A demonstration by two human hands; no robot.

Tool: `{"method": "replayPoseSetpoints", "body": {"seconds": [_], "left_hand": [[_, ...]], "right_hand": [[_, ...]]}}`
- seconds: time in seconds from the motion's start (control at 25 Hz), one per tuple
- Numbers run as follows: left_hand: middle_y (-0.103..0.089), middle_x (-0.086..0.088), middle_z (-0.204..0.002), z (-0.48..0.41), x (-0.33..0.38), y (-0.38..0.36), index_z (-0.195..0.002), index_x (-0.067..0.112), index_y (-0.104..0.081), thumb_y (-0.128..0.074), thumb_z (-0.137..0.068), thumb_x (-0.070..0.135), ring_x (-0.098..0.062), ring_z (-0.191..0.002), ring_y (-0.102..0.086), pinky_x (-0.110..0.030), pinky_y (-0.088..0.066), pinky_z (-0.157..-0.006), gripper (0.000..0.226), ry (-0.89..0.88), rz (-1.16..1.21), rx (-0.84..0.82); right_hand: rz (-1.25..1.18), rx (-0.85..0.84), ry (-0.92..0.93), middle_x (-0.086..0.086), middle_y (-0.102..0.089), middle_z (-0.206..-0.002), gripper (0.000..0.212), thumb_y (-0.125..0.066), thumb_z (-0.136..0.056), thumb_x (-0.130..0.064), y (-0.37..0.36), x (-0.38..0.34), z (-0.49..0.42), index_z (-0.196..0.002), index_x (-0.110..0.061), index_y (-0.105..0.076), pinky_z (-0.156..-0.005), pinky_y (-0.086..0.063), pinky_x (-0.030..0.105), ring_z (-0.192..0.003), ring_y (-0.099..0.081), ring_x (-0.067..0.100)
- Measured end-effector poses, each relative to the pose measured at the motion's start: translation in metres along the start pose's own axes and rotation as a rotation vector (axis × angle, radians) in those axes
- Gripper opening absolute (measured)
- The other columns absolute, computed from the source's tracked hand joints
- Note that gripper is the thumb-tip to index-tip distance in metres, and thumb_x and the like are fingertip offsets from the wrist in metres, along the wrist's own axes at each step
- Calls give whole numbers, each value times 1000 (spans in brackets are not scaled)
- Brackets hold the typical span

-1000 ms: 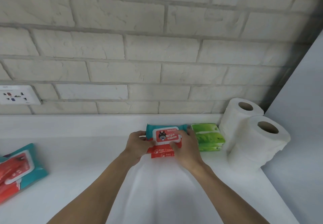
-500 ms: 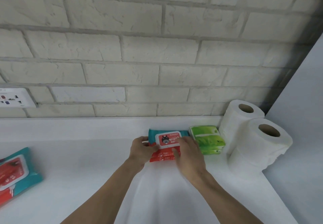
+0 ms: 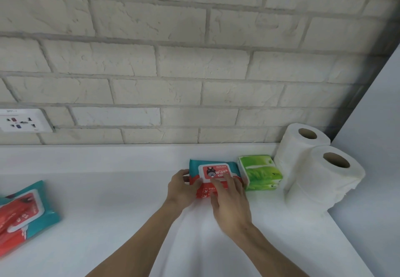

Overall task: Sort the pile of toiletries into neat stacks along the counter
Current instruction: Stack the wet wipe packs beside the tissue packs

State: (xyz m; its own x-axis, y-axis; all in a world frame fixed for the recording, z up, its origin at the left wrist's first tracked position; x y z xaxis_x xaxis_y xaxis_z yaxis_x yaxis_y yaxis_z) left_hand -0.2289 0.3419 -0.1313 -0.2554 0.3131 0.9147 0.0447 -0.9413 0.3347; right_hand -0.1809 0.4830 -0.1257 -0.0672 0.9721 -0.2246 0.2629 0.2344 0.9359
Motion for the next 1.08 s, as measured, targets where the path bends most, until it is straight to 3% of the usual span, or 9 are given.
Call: {"method": "replayPoseSetpoints", "body": {"seconds": [0.24, 0.36, 0.52, 0.64, 0.88, 1.08], "left_hand": [[-59, 5, -104, 4, -6, 16, -130, 19, -49, -62, -90, 33, -15, -91, -61, -28, -57, -79, 44, 8, 42, 7], [-61, 8, -104, 9, -10, 35, -123, 20, -55, -60, -91, 31, -14, -92, -63, -35, -59, -82, 35, -44, 32, 28], [-65, 8, -102, 25, -13, 73, -111, 24, -62, -59, -91, 26, -13, -81, -66, -30, -58, -75, 21, -125, 41, 60], [-65, 10, -99, 43, -21, 114, -106, 25, -64, -59, -91, 24, -10, -73, -65, -16, -48, -63, 16, -155, 48, 82], [-67, 10, -99, 68, -50, 204, -104, 25, -66, -58, -91, 21, -6, -77, -65, -16, -51, -68, 15, -206, -19, 146], [-66, 14, -96, 86, -76, 292, -100, 23, -66, -60, -90, 15, -8, -82, -64, -12, -48, -65, 14, -254, -62, 224]], "right_hand": [[4, -95, -15, 8, -35, -151, 53, -49, -95, -37, -2, -1, 0, -146, -30, -36, -112, -34, 47, -137, -32, 35], [-3, -133, -53, 6, -25, -156, 56, -44, -97, -38, 3, -8, 1, -150, -30, -27, -117, -25, 44, -142, -23, 34], [-19, -130, -55, 5, -30, -154, 45, -44, -97, -36, 12, -36, 5, -141, -27, -40, -115, -30, 42, -140, -29, 32], [-98, -99, 49, 4, -50, -132, 30, -48, -95, -29, 16, -79, 11, -123, -21, -55, -101, -43, 35, -124, -47, 28], [-355, -127, 137, -1, -60, -120, 28, -53, -92, -24, 4, -179, 33, -118, -22, -62, -95, -45, 26, -110, -55, 19], [-545, -213, 119, -4, -61, -112, 23, -55, -92, -24, -10, -269, 53, -112, -22, -65, -92, -46, 21, -105, -56, 10]]}}
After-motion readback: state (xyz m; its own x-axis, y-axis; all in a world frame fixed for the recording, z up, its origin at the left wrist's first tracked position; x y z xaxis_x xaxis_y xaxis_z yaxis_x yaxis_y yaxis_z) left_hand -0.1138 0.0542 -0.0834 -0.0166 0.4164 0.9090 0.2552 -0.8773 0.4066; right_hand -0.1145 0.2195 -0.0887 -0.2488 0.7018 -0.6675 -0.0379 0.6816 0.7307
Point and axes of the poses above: each hand's wrist, its own z-axis away from the middle knuckle, its own y-axis out of the back of the hand, x = y × z, the point moved 4 cm from there along -z, towards the middle knuckle
